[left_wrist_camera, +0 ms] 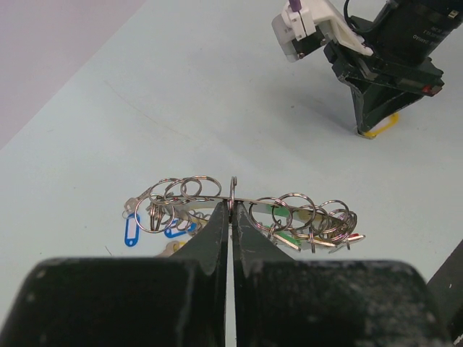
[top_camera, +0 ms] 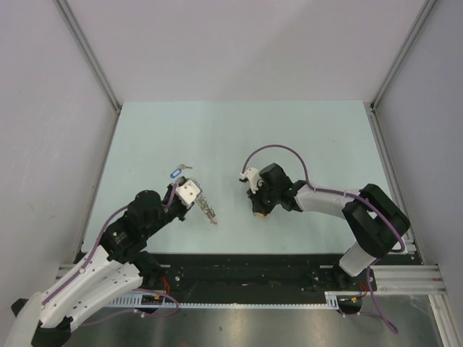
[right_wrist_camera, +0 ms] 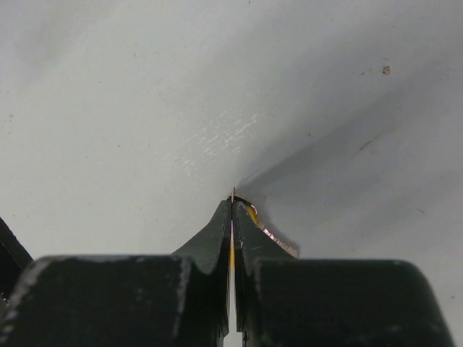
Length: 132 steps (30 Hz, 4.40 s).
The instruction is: Put the keys on the keyring
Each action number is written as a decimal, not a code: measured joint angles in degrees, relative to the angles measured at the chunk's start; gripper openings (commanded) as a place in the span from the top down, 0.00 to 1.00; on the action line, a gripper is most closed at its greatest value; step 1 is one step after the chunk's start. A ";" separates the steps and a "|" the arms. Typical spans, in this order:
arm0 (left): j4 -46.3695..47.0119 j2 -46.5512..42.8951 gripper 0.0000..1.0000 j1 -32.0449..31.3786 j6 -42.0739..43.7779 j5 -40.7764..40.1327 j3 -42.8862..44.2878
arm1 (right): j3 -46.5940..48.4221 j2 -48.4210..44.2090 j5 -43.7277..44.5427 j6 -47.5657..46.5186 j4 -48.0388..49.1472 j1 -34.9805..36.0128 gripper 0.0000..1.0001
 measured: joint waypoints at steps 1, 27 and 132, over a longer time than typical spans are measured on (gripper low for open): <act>0.00 0.00 1.00 0.00 0.00 0.31 0.00 | -0.04 -0.50 0.09 -0.20 -0.31 0.07 1.00; 3.30 22.05 1.00 0.24 4.07 32.35 10.91 | 7.87 -34.47 -5.92 -20.11 -15.96 5.42 1.00; 7.61 22.36 1.00 0.24 8.68 38.40 7.50 | 8.94 -29.81 -10.05 -24.55 -14.67 10.47 1.00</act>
